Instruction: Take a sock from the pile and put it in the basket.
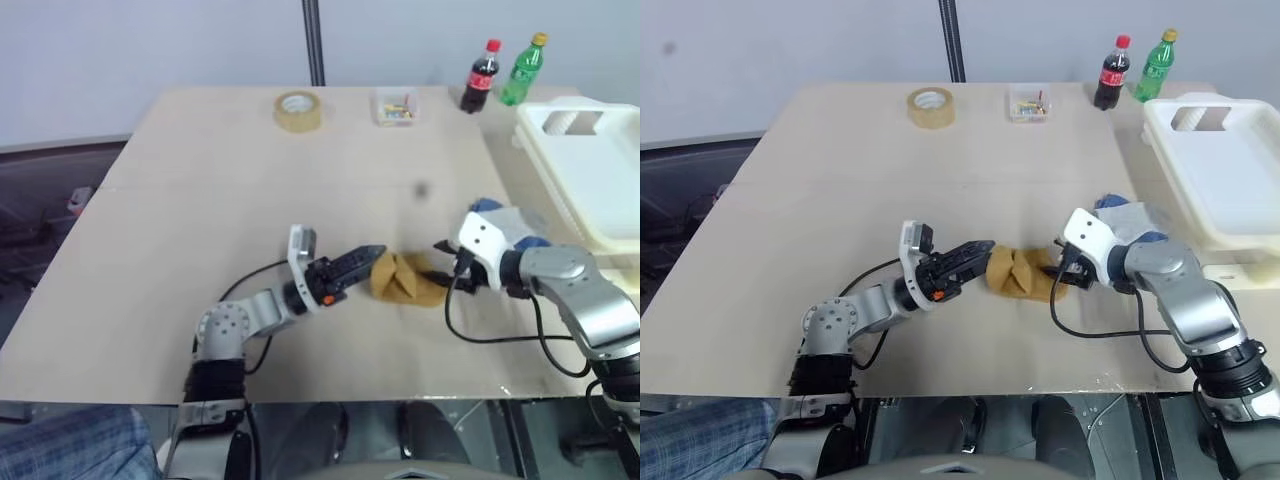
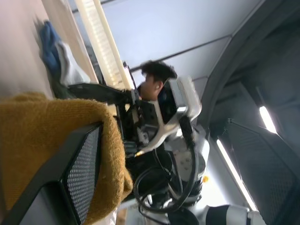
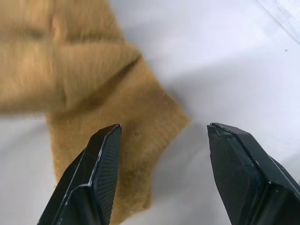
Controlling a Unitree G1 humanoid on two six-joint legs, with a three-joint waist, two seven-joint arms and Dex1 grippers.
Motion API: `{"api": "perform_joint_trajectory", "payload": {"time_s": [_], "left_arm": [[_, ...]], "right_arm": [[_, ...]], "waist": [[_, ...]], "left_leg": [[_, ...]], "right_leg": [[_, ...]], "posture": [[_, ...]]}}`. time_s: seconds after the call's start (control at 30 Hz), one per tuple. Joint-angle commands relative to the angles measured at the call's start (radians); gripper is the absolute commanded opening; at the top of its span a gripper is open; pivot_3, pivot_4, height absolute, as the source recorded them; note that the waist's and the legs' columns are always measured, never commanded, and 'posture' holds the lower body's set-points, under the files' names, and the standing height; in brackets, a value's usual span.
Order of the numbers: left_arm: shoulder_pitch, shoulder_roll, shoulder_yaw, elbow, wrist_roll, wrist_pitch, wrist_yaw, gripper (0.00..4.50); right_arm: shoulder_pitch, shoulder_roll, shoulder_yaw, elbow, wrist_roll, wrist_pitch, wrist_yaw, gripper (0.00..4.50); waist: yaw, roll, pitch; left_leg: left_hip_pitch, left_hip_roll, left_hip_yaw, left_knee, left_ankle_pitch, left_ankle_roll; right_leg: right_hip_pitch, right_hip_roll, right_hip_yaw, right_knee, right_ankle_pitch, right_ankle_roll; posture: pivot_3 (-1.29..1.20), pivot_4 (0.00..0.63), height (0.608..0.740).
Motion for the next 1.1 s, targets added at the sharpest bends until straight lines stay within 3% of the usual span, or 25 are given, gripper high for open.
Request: {"api": "perform_joint_trajectory", "payload": {"time_s": [0.03,0.2,0.3,0.37,0.73,1.1], "left_arm": [[-0.036,-0.022,-0.026,0.029,0.031,-0.012,-0.044,4.4],[-0.07,-0.045,-0.055,0.09,0.1,-0.031,-0.091,4.4],[-0.087,-0.056,-0.076,0.127,0.143,-0.045,-0.126,4.5],[-0.096,-0.062,-0.09,0.147,0.171,-0.053,-0.149,4.5],[-0.13,-0.078,-0.096,0.194,0.248,-0.065,-0.219,4.5],[-0.116,-0.077,-0.08,0.17,0.267,-0.067,-0.231,4.5]], "right_arm": [[-0.012,-0.017,-0.104,-0.027,0.087,0.064,0.016,3.06],[-0.029,0.011,-0.209,-0.073,0.254,0.249,0.0,3.06],[-0.037,0.053,-0.244,-0.128,0.368,0.406,-0.038,3.76],[-0.034,0.088,-0.235,-0.153,0.385,0.458,-0.094,4.48],[0.021,0.21,-0.168,-0.069,0.341,0.538,-0.312,4.48],[0.049,0.146,-0.094,-0.035,0.331,0.603,-0.329,4.48]], "waist": [[0.002,0.0,0.0],[0.0,0.0,0.0],[-0.001,0.0,0.0],[-0.001,0.0,0.0],[0.0,0.0,0.0],[0.001,0.0,0.0]], "left_leg": [[0.0,0.0,-0.001,0.0,0.0,0.0],[-0.002,0.0,-0.001,0.0,0.0,0.0],[-0.002,0.0,-0.001,0.0,0.0,0.0],[-0.002,0.0,-0.002,0.0,0.0,0.0],[-0.007,-0.001,-0.003,0.001,0.0,0.0],[-0.007,-0.001,-0.003,0.002,0.0,0.0]], "right_leg": [[0.0,0.0,-0.001,0.0,0.0,0.0],[0.0,0.0,-0.001,-0.001,0.0,0.0],[-0.001,0.0,-0.001,-0.001,0.0,0.0],[-0.001,0.0,-0.001,-0.001,0.0,0.0],[-0.006,-0.001,-0.003,-0.001,0.0,0.0],[-0.005,-0.001,-0.004,0.0,0.0,0.0]], "posture": [[0.0,0.15,0.739],[0.0,0.15,0.739],[0.0,0.15,0.739],[0.0,0.15,0.739],[0.0,0.15,0.739],[0.0,0.15,0.739]]}}
